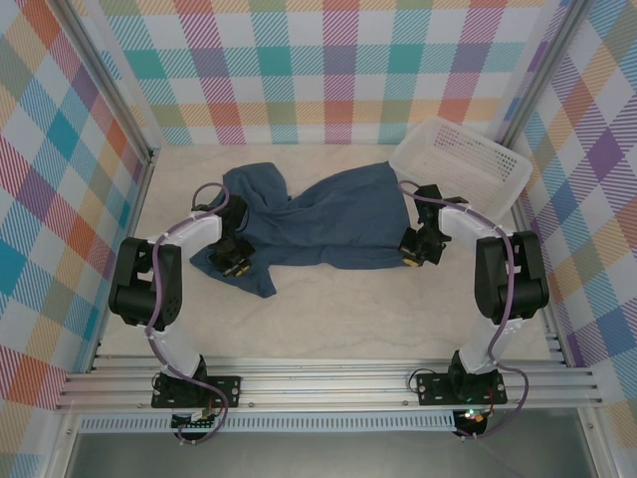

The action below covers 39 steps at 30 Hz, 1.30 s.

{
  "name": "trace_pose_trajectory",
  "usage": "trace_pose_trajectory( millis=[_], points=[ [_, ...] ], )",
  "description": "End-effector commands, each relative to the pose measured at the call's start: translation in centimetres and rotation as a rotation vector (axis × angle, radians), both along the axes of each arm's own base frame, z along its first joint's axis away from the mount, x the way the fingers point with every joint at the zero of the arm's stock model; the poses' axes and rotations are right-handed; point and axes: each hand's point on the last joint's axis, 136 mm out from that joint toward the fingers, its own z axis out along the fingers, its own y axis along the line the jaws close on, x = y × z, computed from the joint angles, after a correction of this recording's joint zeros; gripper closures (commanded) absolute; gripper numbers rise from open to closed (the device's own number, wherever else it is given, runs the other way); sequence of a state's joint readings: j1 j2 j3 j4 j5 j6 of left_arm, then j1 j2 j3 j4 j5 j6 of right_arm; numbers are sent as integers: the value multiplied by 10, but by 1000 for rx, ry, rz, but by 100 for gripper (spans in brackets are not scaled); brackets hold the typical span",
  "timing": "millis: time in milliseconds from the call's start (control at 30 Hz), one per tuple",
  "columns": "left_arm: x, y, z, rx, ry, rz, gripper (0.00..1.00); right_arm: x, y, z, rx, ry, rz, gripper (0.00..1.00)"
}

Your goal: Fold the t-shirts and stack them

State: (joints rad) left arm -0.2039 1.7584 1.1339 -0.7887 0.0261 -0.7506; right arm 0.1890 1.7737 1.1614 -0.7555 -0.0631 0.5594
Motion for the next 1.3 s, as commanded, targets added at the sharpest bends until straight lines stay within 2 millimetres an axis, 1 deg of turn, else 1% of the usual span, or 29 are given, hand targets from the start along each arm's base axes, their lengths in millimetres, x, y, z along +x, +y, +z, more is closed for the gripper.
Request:
trace_pose_trajectory(
  millis=[0, 33, 100, 133, 200, 267, 367, 467, 500, 567, 600, 633, 767, 800, 867, 933, 967, 1000, 1033, 1100, 1167, 1267],
  points=[
    [12, 11, 37, 46, -113, 41, 100, 7, 5, 22, 37, -80, 29, 100],
    [18, 13, 54, 55, -158, 57, 100, 11, 9, 33, 56, -118, 40, 100],
    [32, 18, 95, 69, -268, 90, 100, 22, 17, 62, 101, -204, 48, 100],
    [40, 21, 119, 79, -335, 107, 100, 30, 20, 81, 124, -260, 51, 100],
    [52, 26, 166, 82, -465, 139, 100, 44, 28, 122, 168, -377, 58, 100],
    [62, 30, 218, 76, -604, 165, 100, 59, 37, 168, 230, -508, 66, 100],
    [62, 39, 292, 72, -810, 211, 100, 73, 47, 233, 313, -688, 74, 100],
    [48, 48, 359, 53, -1003, 239, 100, 74, 49, 292, 372, -854, 65, 100],
    [38, 50, 380, 43, -1066, 241, 100, 71, 51, 312, 394, -902, 76, 100],
    [20, 54, 415, 24, -1170, 234, 100, 61, 53, 344, 435, -986, 97, 100],
    [9, 55, 434, 14, -1232, 223, 100, 53, 54, 362, 454, -1036, 109, 100],
    [-2, 57, 449, 6, -1282, 220, 100, 45, 53, 374, 464, -1076, 119, 100],
    [-59, 67, 508, -16, -1480, 208, 100, -1, 47, 427, 495, -1244, 166, 100],
    [-72, 69, 522, -26, -1524, 203, 100, -14, 45, 439, 503, -1286, 176, 100],
    [-96, 72, 547, -44, -1608, 198, 100, -35, 41, 458, 516, -1352, 184, 100],
    [-112, 76, 567, -48, -1658, 208, 100, -51, 38, 474, 530, -1399, 183, 100],
    [-116, 77, 579, -49, -1679, 204, 100, -56, 37, 481, 538, -1419, 183, 100],
    [-116, 76, 585, -44, -1680, 198, 100, -58, 36, 485, 546, -1427, 178, 100],
    [-111, 75, 590, -35, -1671, 188, 100, -57, 36, 489, 556, -1428, 170, 100],
    [-89, 71, 588, -13, -1617, 179, 100, -48, 41, 491, 586, -1410, 169, 100],
    [-58, 66, 575, 9, -1534, 174, 100, -31, 47, 487, 617, -1370, 155, 100],
    [-8, 55, 555, 0, -1447, 156, 100, 3, 59, 476, 671, -1305, 141, 100]
  ],
)
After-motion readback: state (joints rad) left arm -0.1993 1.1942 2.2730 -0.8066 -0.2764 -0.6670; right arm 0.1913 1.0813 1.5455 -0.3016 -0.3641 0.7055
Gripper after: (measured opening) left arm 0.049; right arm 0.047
